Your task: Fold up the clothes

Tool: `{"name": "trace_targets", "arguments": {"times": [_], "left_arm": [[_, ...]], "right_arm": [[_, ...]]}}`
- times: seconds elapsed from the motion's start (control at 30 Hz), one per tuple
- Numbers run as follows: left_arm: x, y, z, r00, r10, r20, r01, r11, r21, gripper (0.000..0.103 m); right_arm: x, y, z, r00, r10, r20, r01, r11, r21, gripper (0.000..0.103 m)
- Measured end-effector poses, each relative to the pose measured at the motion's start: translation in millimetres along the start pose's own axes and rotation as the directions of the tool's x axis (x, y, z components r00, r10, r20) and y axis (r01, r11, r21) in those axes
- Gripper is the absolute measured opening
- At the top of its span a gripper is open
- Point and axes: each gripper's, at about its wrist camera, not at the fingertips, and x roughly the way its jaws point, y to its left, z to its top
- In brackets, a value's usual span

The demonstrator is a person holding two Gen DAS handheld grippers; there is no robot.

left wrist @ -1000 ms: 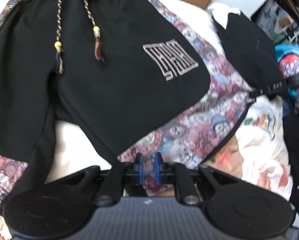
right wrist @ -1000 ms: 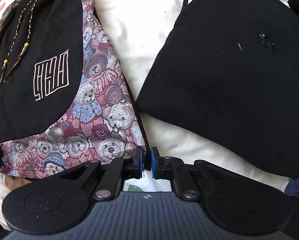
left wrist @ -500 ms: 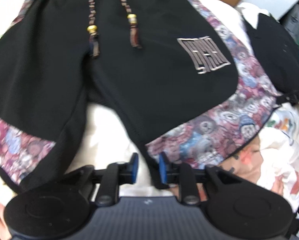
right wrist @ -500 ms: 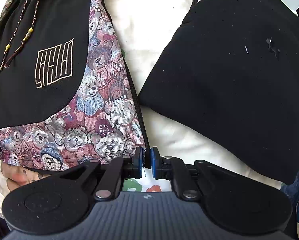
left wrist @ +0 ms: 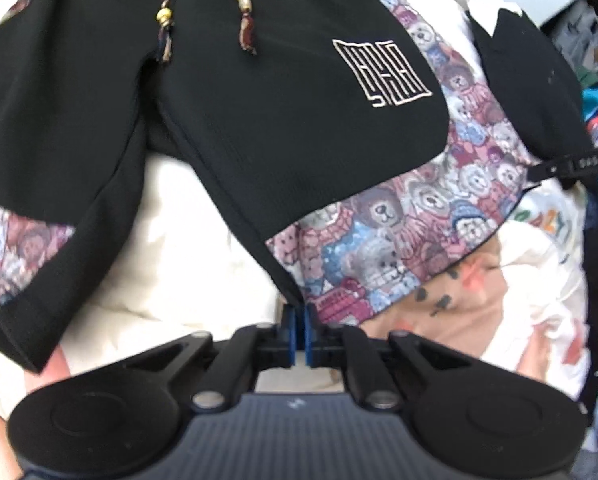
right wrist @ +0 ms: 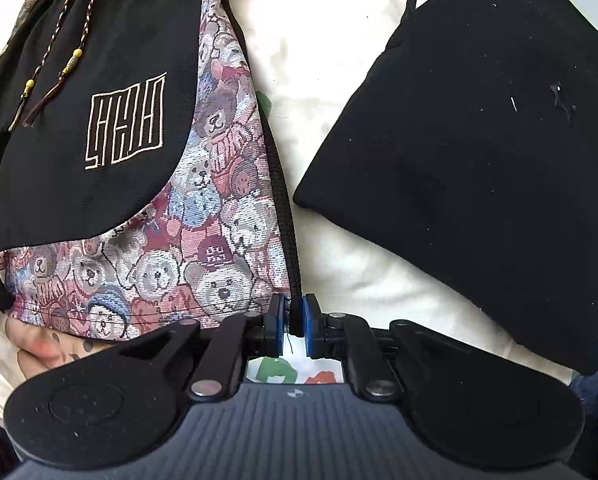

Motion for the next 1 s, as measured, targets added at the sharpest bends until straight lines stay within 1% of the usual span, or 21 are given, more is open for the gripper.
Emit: {"name": "trace_targets", "arguments": {"times": [0.1,0.13,0.17,0.23,0.27,0.3,0.37,0.4,0.43,0.5,0.57,0.67,0.7,0.73,0.77,0.8,0.83,0.9,1.0], "left_arm": [[-12,-1,3,1.0,-0.006,-0.011,0.006,1.0,-0.001,0.006],[-14,-1,3,1.0,-0.007,-0.016,0.007,1.0,-0.006,0.009],[-15,-1,2,1.0,-0.006,-0.03,0.006,1.0,-0.007,0.009],[-15,-3,0,0.999,0.024,-0.039,-0.023,1.0,0.01,0.011],[-14,-4,-2,0.999,0.041,-0.031,-0.04,0.999,0.013,0.012],[-17,-2,-2,0.998,0.056,-0.004,-0.056,0.998,0.007,0.014],[-24,1,-4,0.998,0.058,0.04,-0.057,0.998,-0.018,0.022],[-26,1,-4,0.997,0.057,0.054,-0.056,0.998,-0.024,0.033],[-26,1,-3,0.996,0.062,0.068,-0.06,0.998,-0.028,0.047],[-22,-1,-1,0.993,0.074,0.096,-0.071,0.997,-0.03,0.06],[-11,-5,1,0.99,0.082,0.111,-0.08,0.997,-0.018,0.06],[8,-9,-4,0.993,0.063,0.098,-0.063,0.998,0.0,0.061],[12,-11,-4,0.994,0.062,0.094,-0.063,0.998,0.007,0.059],[15,-13,-4,0.994,0.062,0.09,-0.063,0.998,0.014,0.053],[18,-15,-4,0.994,0.062,0.086,-0.064,0.998,0.02,0.041],[19,-14,-4,0.996,0.045,0.077,-0.046,0.999,0.012,0.002],[19,-13,-5,0.998,0.02,0.065,-0.019,1.0,-0.004,0.004],[19,-10,-5,0.999,-0.033,0.042,0.034,0.999,-0.038,0.004],[12,-6,-5,0.995,-0.085,0.043,0.088,0.994,-0.07,0.004]], "right_arm": [[-1,-7,3,1.0,-0.012,0.003,0.012,1.0,-0.012,0.009],[-1,-9,3,1.0,-0.014,0.003,0.014,1.0,-0.014,0.009],[0,-10,4,1.0,-0.016,0.002,0.016,1.0,-0.019,0.009],[0,-12,4,1.0,-0.023,0.001,0.023,0.999,-0.027,0.009],[1,-12,4,1.0,-0.031,0.001,0.031,0.999,-0.031,0.009],[1,-12,5,0.999,-0.038,0.0,0.038,0.999,-0.034,0.009],[2,-13,6,0.999,-0.038,-0.001,0.038,0.999,-0.034,0.009],[2,-14,6,0.999,-0.037,0.0,0.037,0.999,-0.034,0.009],[2,-15,6,0.999,-0.034,0.0,0.034,0.999,-0.035,0.009],[2,-16,5,1.0,-0.029,0.001,0.029,0.999,-0.037,0.009],[4,-17,4,1.0,-0.024,0.003,0.024,0.999,-0.037,0.009],[6,-17,2,1.0,-0.015,0.011,0.016,0.999,-0.036,0.009],[6,-17,2,1.0,-0.012,0.013,0.013,0.999,-0.036,0.009],[7,-18,1,1.0,-0.008,0.016,0.008,0.999,-0.035,0.009],[6,-20,0,1.0,-0.004,0.016,0.005,0.999,-0.033,0.009],[5,-21,-1,1.0,-0.001,0.017,0.002,1.0,-0.031,0.009],[5,-22,-2,1.0,0.003,0.017,-0.002,1.0,-0.029,0.009],[4,-24,-2,1.0,0.012,0.016,-0.012,1.0,-0.024,0.009],[0,-27,3,1.0,0.019,0.017,-0.019,1.0,-0.023,0.009]]}}
